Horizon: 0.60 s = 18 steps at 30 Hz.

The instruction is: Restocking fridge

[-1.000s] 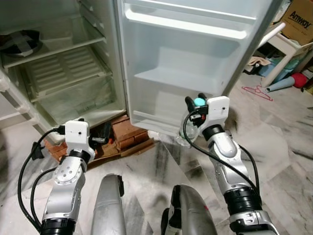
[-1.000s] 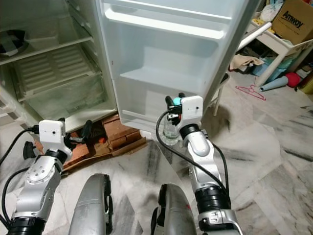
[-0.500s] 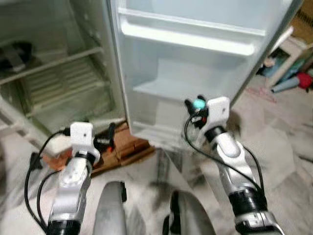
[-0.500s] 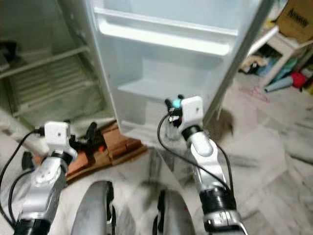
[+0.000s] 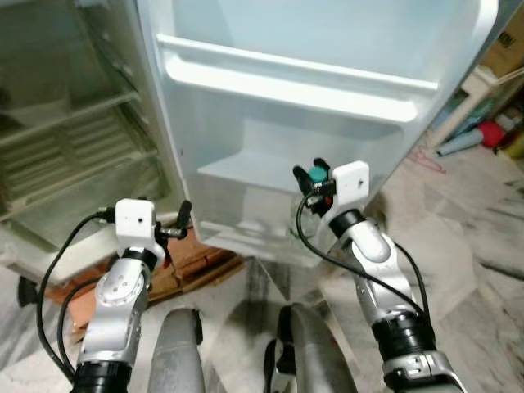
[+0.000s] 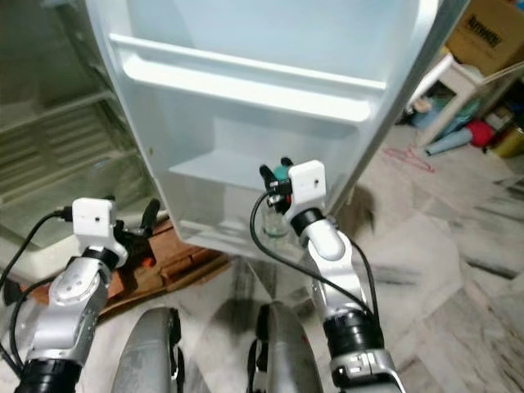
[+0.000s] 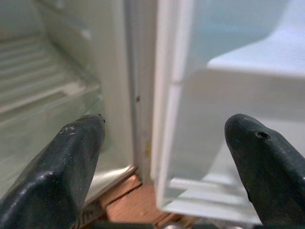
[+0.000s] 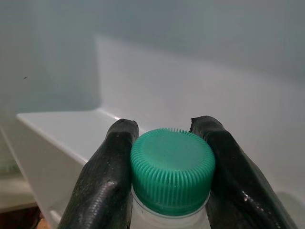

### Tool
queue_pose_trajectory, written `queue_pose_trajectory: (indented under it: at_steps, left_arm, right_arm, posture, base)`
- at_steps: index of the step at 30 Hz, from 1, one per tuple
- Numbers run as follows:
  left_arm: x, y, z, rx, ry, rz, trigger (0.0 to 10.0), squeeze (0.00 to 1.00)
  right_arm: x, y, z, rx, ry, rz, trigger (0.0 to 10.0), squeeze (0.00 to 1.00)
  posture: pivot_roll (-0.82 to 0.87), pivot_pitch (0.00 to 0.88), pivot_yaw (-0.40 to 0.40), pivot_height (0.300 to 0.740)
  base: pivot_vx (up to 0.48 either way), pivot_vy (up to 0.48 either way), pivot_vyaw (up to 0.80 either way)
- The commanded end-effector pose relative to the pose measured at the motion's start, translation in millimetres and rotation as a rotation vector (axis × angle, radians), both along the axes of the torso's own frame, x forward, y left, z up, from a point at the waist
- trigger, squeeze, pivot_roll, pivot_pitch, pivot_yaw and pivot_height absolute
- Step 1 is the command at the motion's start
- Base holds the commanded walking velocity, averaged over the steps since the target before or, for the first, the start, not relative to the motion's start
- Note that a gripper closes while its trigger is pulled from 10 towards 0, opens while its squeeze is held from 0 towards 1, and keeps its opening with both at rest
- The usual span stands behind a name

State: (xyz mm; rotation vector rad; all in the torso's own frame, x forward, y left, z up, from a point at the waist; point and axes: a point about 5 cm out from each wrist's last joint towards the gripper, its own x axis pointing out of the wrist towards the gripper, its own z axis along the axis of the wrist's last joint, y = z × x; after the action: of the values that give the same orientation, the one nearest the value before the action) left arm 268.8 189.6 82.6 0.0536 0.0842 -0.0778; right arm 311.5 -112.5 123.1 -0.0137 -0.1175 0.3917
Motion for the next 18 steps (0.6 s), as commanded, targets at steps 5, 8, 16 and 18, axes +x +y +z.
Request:
queue_pose_trajectory:
  at_steps: [5, 8, 16, 18]
  left_arm:
    - [-5.7, 8.0, -9.9, 0.018, 0.054, 0.028, 10.0, 0.00]
    - [-5.6, 8.3, -9.9, 0.019, 0.054, 0.029, 10.0, 0.00]
    - [-6.0, 8.5, -9.9, 0.023, 0.057, 0.031, 10.0, 0.00]
    - [-6.1, 8.3, -10.1, 0.023, 0.058, 0.032, 10.0, 0.00]
  right_arm:
    - [3.0, -2.7, -1.7, -0.003, 0.013, 0.006, 10.0, 0.00]
    - [3.2, -2.8, -2.2, -0.002, 0.014, 0.006, 10.0, 0.00]
    - [4.9, -4.1, -1.3, -0.006, 0.006, 0.002, 10.0, 0.00]
    - [5.2, -4.2, -0.6, -0.005, 0.003, 0.002, 10.0, 0.00]
  posture:
    - [0.08, 0.156, -0.071, 0.631]
    - [0.08, 0.156, -0.072, 0.621]
    - [0.08, 0.157, -0.069, 0.571]
    - [0.07, 0.159, -0.069, 0.561]
  base:
    - [0.000, 0.000, 0.00]
    - [0.000, 0.000, 0.00]
    - [0.000, 0.000, 0.00]
    - [0.000, 0.000, 0.00]
